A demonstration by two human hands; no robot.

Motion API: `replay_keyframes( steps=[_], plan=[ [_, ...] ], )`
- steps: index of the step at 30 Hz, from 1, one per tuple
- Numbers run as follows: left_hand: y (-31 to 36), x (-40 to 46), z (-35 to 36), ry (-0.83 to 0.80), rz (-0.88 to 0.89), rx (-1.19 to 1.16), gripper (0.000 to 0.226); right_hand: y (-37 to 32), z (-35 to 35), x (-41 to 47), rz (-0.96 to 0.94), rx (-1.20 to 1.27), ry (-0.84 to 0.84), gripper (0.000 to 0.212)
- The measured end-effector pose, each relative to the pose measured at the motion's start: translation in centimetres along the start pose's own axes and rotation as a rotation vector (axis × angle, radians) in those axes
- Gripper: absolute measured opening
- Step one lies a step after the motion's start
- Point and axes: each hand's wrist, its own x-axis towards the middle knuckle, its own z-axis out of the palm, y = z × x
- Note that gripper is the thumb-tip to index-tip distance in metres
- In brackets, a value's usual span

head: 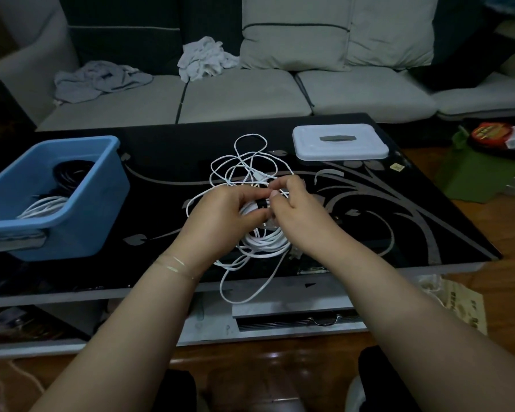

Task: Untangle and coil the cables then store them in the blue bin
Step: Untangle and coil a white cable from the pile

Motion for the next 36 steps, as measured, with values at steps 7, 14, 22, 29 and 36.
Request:
replay_keyframes(
  steps=[7,14,22,29,36],
  plan=[
    [0.0,-0.3,-0.1,-0.019,-0.005,0.201,0.036,0.2,0.8,0.5,0.066,0.015,0.004,0.017],
    [0.1,-0.6,0.2,-0.015,0.044,0.404,0.038,0.1,1.6,0.7,0.137,0.039,-0.02,0.022],
    [-1.0,-0.6,1.1,0.006,0.074,0.521,0.031,-0.4,1.6,0.5,0.138,0.02,-0.059,0.021],
    [-1.8,-0.3,1.3,0.134,0.032,0.503,0.018,-0.3,2.7,0.9,0.03,0.066,0.002,0.019],
    [-3.8,0.0,1.0,0.176,0.126,0.627,0.01,-0.7,3.4,0.6,-0.079,-0.165,-0.005,0.028]
  ],
)
